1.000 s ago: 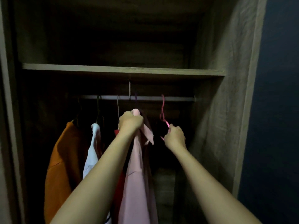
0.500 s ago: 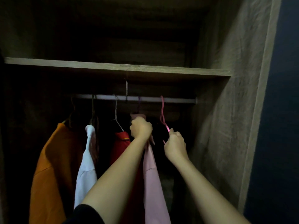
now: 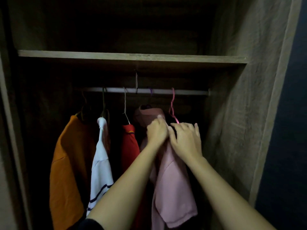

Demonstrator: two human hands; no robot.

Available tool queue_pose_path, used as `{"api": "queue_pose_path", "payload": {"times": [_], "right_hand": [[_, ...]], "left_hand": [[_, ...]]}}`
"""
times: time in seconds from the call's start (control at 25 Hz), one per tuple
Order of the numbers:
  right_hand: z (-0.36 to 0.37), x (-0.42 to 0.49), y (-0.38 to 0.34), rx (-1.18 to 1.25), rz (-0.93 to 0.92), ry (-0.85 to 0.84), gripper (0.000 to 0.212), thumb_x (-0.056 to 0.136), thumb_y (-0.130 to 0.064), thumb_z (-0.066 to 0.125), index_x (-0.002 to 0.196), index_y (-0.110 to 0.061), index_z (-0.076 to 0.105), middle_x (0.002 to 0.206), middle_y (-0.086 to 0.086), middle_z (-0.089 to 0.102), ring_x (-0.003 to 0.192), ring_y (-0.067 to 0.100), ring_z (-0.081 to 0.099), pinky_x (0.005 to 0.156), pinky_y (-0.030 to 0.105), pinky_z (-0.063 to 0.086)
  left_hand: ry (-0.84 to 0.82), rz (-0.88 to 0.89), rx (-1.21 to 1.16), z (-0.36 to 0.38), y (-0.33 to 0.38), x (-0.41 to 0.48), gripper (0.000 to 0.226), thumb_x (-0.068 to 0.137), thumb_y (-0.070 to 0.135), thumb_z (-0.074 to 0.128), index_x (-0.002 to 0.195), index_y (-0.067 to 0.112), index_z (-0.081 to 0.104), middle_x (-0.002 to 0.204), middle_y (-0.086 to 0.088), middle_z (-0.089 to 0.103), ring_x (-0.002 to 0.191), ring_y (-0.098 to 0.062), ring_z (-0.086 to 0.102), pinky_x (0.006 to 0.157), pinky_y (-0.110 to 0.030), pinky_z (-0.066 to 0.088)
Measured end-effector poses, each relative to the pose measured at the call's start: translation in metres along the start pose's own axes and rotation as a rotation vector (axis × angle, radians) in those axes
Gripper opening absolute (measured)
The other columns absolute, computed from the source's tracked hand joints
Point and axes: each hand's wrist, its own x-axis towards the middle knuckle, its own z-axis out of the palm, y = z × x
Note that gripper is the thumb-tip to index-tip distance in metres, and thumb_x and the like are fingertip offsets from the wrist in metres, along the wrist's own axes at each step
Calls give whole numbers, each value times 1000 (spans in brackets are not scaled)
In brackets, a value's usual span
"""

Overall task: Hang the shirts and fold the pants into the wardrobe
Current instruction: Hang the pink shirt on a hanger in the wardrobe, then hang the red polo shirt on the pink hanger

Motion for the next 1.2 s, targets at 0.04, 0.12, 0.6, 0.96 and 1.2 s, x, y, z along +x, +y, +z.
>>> {"api": "queue_pose_path", "payload": {"times": [0.04, 0.12, 0.6, 0.96, 1.2], "right_hand": [[1, -3, -1, -24, -15, -43, 54, 88, -50, 31, 115, -18, 65, 105, 6, 70, 111, 29, 56, 109, 51, 22], [1, -8, -3, -67, -28, -90, 47, 84, -47, 49, 119, -17, 62, 98, 8, 72, 111, 30, 56, 111, 51, 16], [8, -35, -31, 154, 38, -195, 54, 95, -13, 45, 145, -18, 28, 120, 9, 57, 99, 33, 62, 73, 38, 49], [27, -99, -27, 302, 316, -229, 37, 87, -15, 59, 122, -9, 49, 119, 13, 57, 105, 34, 56, 82, 36, 46], [31, -133, -76, 430, 111, 198, 47, 79, -14, 62, 123, 0, 51, 131, 19, 47, 118, 29, 40, 103, 29, 30]], "left_hand": [[114, 84, 127, -8, -9, -4, 46, 99, 29, 24, 110, -1, 58, 115, -27, 61, 112, -41, 55, 87, -41, 41], [258, 124, 424, -20, -34, -7, 41, 92, 27, 36, 122, 4, 52, 133, -23, 51, 128, -40, 43, 96, -48, 38], [129, -127, 504, -69, -86, -23, 56, 91, -1, 35, 145, 5, 22, 122, -26, 53, 113, -44, 52, 93, -46, 42], [133, -89, 287, -77, -107, -57, 51, 88, 14, 53, 137, 8, 40, 116, -27, 60, 108, -45, 56, 91, -43, 45], [308, 134, 122, -126, -118, -145, 38, 94, 18, 53, 131, 7, 53, 105, -7, 70, 92, -1, 63, 78, -6, 39]]}}
